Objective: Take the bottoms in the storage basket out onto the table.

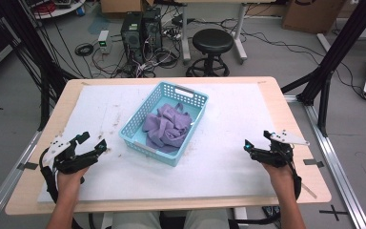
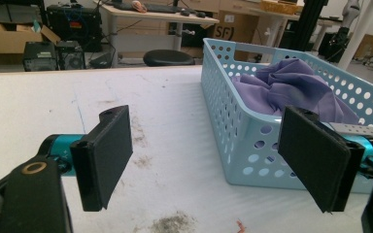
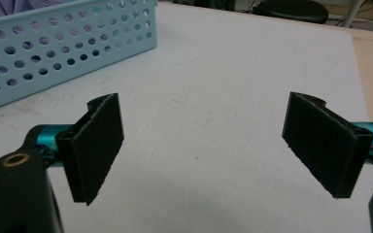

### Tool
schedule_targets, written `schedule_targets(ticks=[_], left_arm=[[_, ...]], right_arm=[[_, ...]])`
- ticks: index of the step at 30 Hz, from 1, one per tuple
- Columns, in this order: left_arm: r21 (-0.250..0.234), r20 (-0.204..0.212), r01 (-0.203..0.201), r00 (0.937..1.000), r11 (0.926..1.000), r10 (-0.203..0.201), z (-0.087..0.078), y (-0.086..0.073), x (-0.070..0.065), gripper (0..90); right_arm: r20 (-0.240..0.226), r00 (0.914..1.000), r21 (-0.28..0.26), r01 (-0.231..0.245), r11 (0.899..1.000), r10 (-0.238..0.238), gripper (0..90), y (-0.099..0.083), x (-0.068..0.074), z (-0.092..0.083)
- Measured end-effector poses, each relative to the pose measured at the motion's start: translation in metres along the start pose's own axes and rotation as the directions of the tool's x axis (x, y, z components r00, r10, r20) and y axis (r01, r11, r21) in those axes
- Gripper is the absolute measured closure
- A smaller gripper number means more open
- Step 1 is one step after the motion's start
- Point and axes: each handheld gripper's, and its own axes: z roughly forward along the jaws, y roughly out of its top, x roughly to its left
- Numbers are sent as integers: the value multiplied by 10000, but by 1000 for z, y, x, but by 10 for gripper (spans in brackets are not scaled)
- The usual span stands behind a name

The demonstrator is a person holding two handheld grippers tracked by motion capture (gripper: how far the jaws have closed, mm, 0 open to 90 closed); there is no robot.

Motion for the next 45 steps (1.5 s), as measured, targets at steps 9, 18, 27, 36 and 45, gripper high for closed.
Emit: schedule_targets(ticks=[9,18,27,36,45], left_arm=[[63,14,-18,10000,10000,18,1,-1,-1,204],[462,-28,145,9999,9988,-144,3,-2,-1,204],[269,141,589,9981,9979,-593,3,-1,0,204],[142,-26,503,9987,9986,-503,0,2,1,205],[11,-15,627,9980,9980,-627,-2,2,3,205]], right_arm=[[-67,10000,-114,-18,9999,17,150,2,1,1],[-595,9981,139,-162,9998,170,149,6,6,5],[-1531,9882,-274,-101,9996,57,150,23,31,7],[-2402,9703,-841,82,9964,-282,150,65,47,20],[-2954,9476,-770,1029,9917,-1212,149,116,71,43]])
